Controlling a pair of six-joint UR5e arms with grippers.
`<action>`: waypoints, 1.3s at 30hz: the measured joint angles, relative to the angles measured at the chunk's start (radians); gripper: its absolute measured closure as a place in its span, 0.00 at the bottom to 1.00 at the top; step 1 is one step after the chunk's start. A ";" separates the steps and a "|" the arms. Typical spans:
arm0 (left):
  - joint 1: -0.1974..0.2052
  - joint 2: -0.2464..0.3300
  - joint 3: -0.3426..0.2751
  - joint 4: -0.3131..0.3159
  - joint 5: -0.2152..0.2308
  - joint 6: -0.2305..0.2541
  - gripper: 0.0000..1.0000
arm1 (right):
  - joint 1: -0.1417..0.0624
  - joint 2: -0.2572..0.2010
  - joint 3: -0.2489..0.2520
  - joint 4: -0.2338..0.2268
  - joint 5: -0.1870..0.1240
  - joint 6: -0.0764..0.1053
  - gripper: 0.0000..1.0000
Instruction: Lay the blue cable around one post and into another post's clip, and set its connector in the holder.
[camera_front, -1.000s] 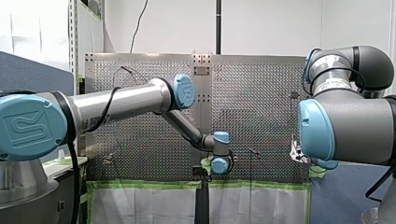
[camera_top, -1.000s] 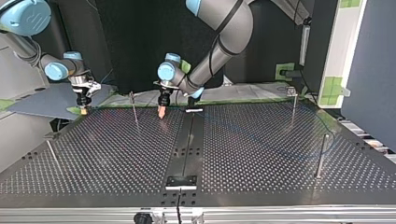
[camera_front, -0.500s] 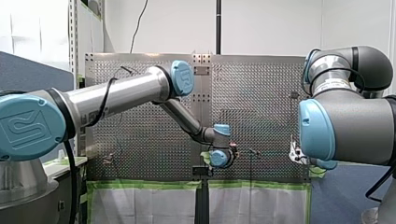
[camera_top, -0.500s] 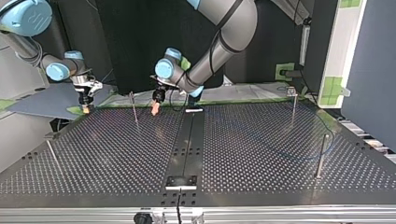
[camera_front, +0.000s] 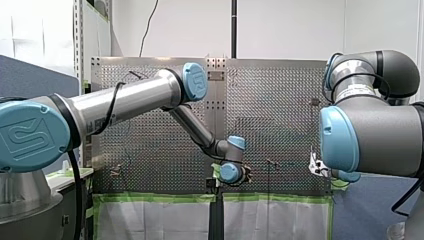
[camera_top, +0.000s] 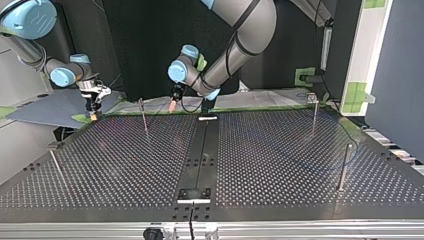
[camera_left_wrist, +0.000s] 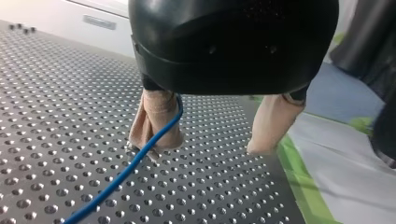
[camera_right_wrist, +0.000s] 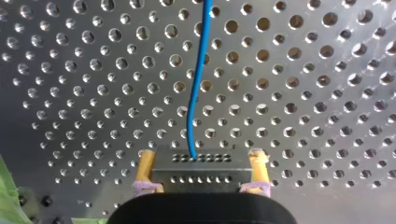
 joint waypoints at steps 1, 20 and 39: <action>-0.001 0.003 0.000 -0.008 -0.001 0.008 0.00 | 0.000 0.000 0.000 0.000 0.000 0.000 1.00; -0.015 0.033 0.000 -0.126 0.055 0.133 0.00 | 0.000 0.001 0.000 0.002 0.000 0.000 1.00; -0.013 0.076 -0.051 -0.052 0.069 0.059 0.00 | 0.000 0.003 0.000 0.002 0.000 0.000 1.00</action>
